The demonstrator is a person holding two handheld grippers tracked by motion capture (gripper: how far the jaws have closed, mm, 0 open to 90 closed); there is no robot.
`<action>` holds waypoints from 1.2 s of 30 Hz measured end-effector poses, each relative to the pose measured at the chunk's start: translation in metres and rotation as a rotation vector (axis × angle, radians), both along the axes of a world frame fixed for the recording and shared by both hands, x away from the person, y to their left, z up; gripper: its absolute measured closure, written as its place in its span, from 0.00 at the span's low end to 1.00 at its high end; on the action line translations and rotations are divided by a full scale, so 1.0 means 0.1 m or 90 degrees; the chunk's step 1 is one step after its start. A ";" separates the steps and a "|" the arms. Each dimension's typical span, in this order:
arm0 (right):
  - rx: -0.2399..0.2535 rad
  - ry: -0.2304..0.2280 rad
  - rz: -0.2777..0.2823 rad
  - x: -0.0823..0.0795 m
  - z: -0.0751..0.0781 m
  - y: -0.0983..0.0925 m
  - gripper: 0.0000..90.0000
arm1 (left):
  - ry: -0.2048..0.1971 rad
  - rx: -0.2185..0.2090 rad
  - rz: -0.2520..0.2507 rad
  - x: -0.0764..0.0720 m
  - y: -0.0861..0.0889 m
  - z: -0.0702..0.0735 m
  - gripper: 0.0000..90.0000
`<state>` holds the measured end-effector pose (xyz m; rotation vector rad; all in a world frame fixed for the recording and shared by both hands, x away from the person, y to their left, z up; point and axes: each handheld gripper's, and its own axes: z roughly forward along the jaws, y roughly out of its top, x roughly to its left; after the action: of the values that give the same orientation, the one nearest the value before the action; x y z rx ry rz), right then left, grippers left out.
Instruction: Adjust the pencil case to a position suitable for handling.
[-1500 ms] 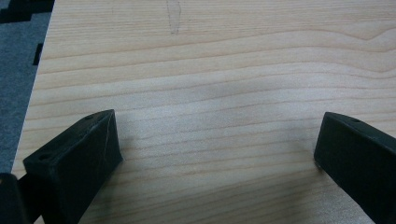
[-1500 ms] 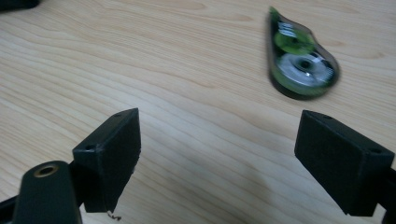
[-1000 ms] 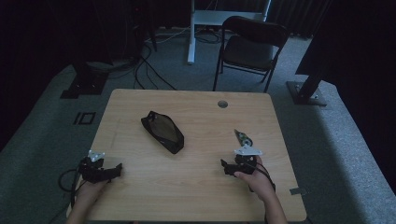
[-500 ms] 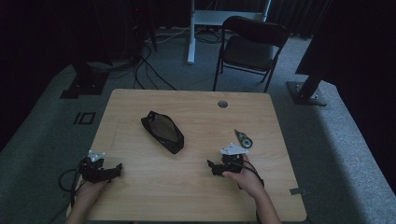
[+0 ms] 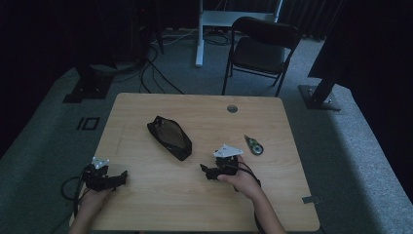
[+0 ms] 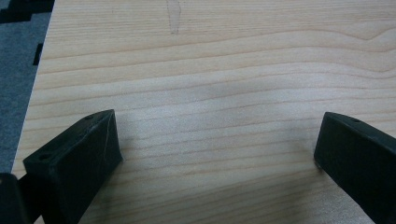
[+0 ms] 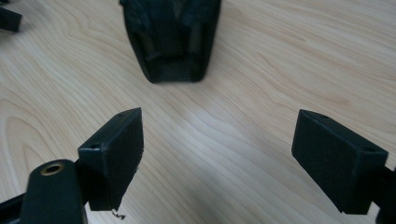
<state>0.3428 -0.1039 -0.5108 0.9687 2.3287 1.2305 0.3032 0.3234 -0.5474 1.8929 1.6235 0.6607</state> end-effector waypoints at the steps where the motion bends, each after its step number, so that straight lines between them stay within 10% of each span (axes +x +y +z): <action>1: 0.000 0.000 0.000 0.00 0.00 0.00 0.19 | 0.000 0.000 0.000 0.00 0.00 0.00 0.01; 20: 0.000 -0.007 0.051 0.19 0.05 0.56 0.26 | 0.001 0.001 -0.012 0.00 -0.01 0.00 0.01; 27: 0.003 -0.008 0.043 0.32 0.09 0.58 0.57 | 0.001 0.001 -0.012 0.00 -0.01 0.00 0.01; 36: -0.002 0.006 0.057 0.40 0.04 0.66 0.66 | 0.001 0.001 -0.012 0.00 -0.01 0.00 0.01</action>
<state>0.3827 -0.0379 -0.5064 0.8801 2.4046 1.2574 0.3031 0.3228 -0.5473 1.9073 1.6053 0.6529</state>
